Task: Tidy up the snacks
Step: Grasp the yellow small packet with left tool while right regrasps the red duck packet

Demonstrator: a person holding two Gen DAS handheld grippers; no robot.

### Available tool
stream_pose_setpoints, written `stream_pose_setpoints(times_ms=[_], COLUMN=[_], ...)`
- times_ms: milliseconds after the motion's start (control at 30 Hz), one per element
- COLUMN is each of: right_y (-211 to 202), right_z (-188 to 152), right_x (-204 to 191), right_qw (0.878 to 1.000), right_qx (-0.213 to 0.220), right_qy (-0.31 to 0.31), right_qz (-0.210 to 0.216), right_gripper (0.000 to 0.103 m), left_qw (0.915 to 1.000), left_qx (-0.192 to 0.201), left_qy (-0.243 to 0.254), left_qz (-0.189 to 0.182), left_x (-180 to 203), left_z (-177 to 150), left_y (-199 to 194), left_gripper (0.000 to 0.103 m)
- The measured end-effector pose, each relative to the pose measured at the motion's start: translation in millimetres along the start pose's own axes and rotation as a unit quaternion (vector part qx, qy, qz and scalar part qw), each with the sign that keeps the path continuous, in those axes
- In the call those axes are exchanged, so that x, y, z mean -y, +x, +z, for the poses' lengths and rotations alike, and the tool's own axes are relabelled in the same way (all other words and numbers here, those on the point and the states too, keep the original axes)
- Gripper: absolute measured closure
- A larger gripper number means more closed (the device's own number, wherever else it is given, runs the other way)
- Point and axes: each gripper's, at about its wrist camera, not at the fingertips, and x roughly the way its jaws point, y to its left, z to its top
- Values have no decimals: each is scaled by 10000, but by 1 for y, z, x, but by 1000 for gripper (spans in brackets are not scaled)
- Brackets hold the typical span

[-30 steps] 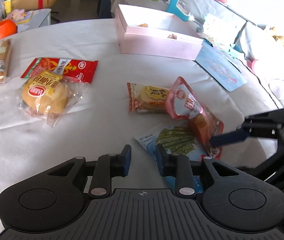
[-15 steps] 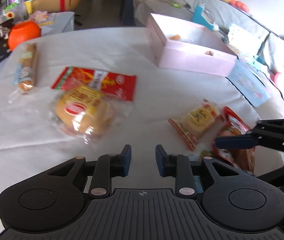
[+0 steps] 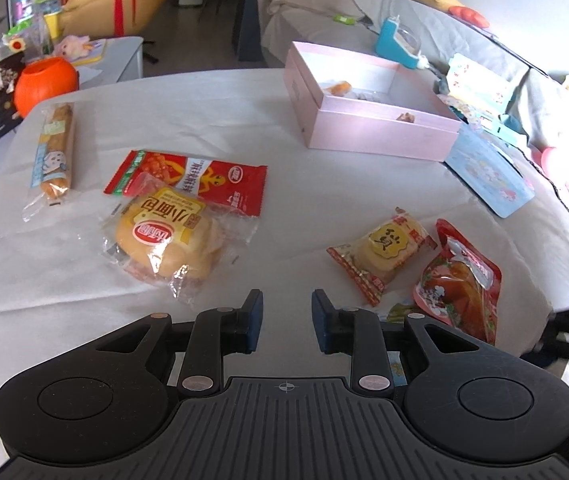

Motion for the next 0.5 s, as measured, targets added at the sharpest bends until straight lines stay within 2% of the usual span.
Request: stream_pose_setpoints(times_ms=[67, 200, 333, 400, 500], right_y=[6, 15, 28, 36, 41], right_z=[1, 19, 56, 75, 94], right_x=[-8, -19, -14, -7, 9], right_qw=[10000, 9973, 9910, 9867, 9860], right_qx=[60, 523, 1140, 1421, 1518], right_qy=[-78, -358, -169, -19, 332], right_qz=[-15, -375, -681, -790, -602], right_gripper=[30, 39, 45, 45, 44], left_qw=[10000, 9996, 9989, 9988, 9989], left_qx=[37, 220, 373, 375, 320], left_qy=[-9, -139, -259, -246, -260], left_qz=[-6, 68, 139, 171, 235], left_x=[-2, -12, -21, -24, -26], left_z=[1, 4, 8, 9, 9], left_y=[-3, -15, -26, -27, -25], left_gripper=[73, 73, 73, 73, 73])
